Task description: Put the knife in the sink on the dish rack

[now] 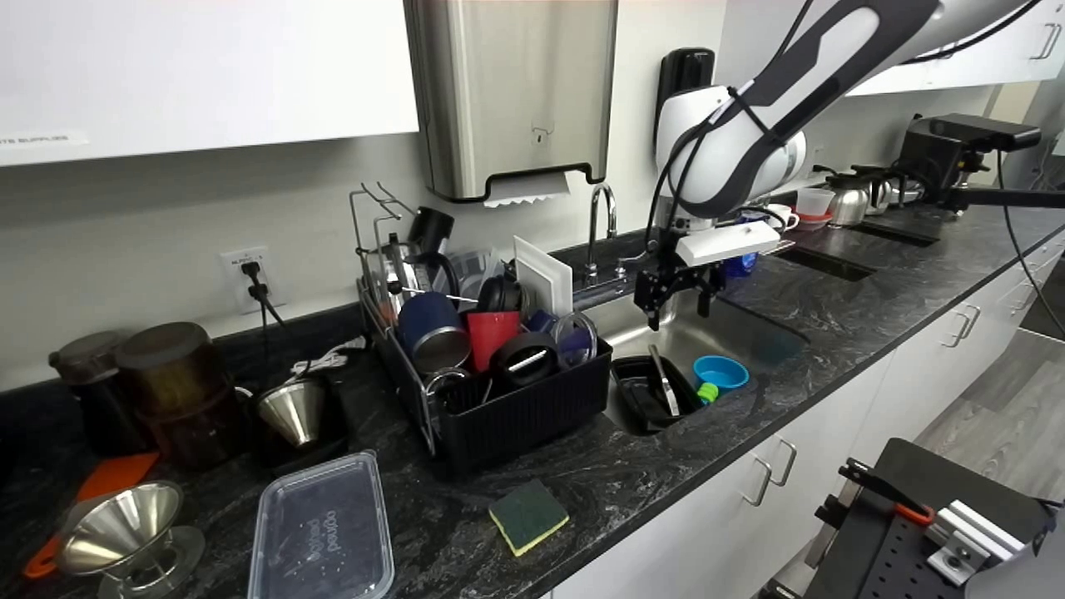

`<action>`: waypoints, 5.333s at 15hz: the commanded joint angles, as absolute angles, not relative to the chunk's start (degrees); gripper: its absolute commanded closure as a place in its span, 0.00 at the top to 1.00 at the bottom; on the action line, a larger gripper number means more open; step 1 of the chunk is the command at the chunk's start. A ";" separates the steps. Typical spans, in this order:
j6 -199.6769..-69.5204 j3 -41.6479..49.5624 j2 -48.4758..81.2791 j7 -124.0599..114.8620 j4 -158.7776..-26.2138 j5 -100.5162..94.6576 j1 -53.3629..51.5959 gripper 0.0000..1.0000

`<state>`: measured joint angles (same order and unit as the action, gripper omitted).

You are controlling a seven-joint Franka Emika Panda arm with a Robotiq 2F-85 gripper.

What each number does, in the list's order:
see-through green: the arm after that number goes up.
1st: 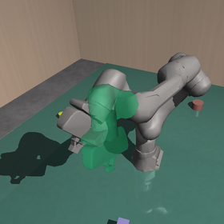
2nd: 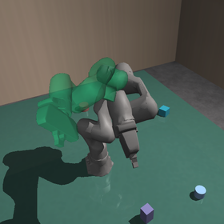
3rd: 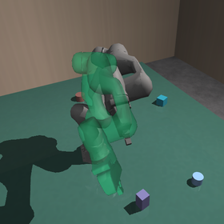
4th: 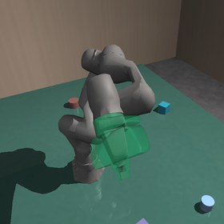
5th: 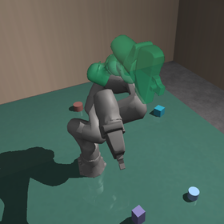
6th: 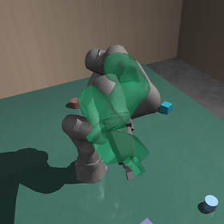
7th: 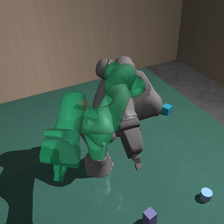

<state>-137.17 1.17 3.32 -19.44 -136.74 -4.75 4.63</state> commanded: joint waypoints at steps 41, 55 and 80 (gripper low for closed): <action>-142.17 10.76 30.25 -21.04 -118.99 2.95 4.74 1.00; -150.43 9.86 44.17 -14.20 -114.01 3.52 7.46 1.00; -164.59 1.95 50.09 -1.33 -109.05 5.23 14.29 1.00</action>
